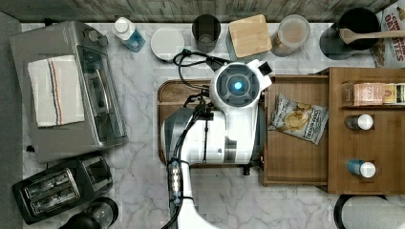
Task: Close the drawer.
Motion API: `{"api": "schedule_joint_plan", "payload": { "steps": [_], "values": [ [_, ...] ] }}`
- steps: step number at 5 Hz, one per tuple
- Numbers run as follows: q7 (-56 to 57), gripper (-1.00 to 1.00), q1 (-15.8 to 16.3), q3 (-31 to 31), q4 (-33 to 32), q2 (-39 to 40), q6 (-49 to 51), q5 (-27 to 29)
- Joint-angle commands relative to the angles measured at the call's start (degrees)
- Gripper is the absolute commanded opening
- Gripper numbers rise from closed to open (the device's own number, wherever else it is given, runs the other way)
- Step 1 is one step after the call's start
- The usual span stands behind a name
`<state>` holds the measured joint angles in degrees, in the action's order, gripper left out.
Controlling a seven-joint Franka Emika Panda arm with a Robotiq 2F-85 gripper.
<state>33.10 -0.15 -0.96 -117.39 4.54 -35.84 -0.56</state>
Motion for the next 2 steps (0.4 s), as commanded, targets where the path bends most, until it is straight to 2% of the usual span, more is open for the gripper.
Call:
{"api": "schedule_joint_plan", "payload": {
  "steps": [1, 2],
  "values": [
    [2.2, -1.0, 3.7, 2.7, -9.6, 2.4, -6.3, -7.8],
    [7.0, -1.0, 2.1, 1.5, -10.8, 4.1, -8.6, -7.2]
  ]
}}
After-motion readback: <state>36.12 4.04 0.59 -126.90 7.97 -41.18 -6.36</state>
